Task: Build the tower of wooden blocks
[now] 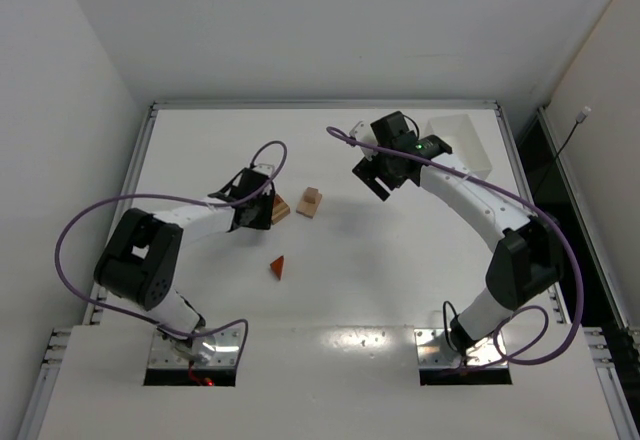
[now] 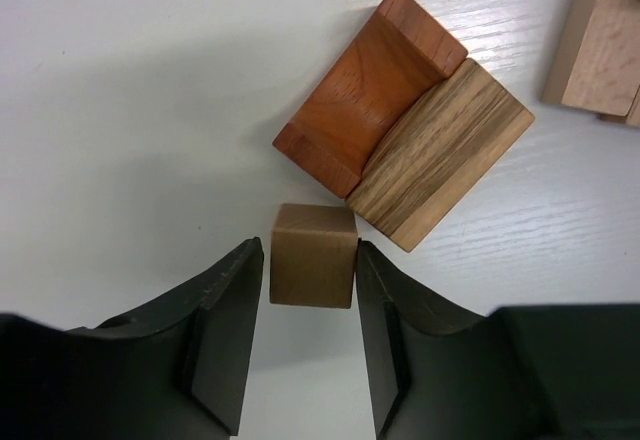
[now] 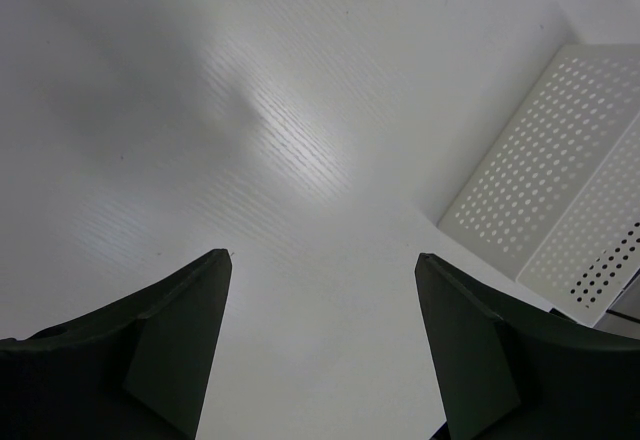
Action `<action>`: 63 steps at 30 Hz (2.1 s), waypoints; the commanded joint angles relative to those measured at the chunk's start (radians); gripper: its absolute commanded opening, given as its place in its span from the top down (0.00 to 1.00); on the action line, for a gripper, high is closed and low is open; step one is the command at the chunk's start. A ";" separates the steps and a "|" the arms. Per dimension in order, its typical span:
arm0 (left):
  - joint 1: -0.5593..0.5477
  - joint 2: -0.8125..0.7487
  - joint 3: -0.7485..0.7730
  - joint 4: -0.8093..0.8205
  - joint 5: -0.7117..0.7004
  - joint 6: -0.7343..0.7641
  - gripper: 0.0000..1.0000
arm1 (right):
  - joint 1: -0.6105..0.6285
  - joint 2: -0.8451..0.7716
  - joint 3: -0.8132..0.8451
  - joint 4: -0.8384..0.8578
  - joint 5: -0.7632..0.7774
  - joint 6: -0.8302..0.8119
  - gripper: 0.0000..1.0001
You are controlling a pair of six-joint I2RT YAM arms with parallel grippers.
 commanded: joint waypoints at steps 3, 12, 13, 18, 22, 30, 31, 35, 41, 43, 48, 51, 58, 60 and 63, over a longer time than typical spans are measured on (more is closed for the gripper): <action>-0.007 0.027 0.054 -0.003 0.032 0.064 0.67 | -0.007 0.007 0.006 0.013 -0.012 0.001 0.29; -0.007 -0.011 0.088 -0.062 0.010 0.046 1.00 | -0.007 0.007 0.006 0.013 -0.012 0.001 0.29; -0.007 -0.035 0.088 -0.062 -0.012 0.031 1.00 | -0.007 0.007 0.006 0.013 -0.012 0.001 0.29; -0.102 -0.140 0.145 -0.131 -0.103 -0.037 1.00 | -0.007 0.007 0.006 0.013 -0.012 0.001 0.29; -0.165 -0.140 0.194 -0.167 -0.084 -0.080 1.00 | -0.007 0.007 0.006 0.013 -0.012 0.001 0.29; -0.221 0.010 0.272 -0.145 -0.078 -0.154 1.00 | -0.007 0.007 0.015 0.013 -0.012 0.001 0.29; -0.221 0.024 0.283 -0.145 -0.090 -0.154 1.00 | -0.007 0.007 0.015 0.013 -0.012 0.001 0.29; -0.221 0.085 0.320 -0.145 -0.090 -0.154 1.00 | -0.007 -0.002 0.004 0.013 -0.001 0.001 0.29; -0.221 0.141 0.353 -0.145 -0.060 -0.134 1.00 | -0.016 -0.012 -0.007 0.022 0.020 0.011 0.29; -0.221 0.162 0.363 -0.136 -0.051 -0.124 1.00 | -0.027 -0.012 -0.007 0.022 0.020 0.011 0.29; -0.221 0.185 0.363 -0.136 -0.020 -0.071 1.00 | -0.059 -0.021 0.012 0.013 0.030 0.011 0.22; -0.211 0.195 0.372 -0.127 0.024 -0.031 1.00 | -0.086 -0.021 0.012 0.013 0.030 0.020 0.14; -0.202 0.195 0.381 -0.127 0.066 0.046 1.00 | -0.117 -0.030 0.012 0.013 0.010 0.029 0.13; -0.193 0.204 0.381 -0.127 0.078 0.055 1.00 | -0.126 -0.021 0.012 0.013 -0.001 0.029 0.13; -0.193 0.215 0.392 -0.118 0.078 0.075 1.00 | -0.126 -0.021 0.012 0.013 -0.010 0.029 0.13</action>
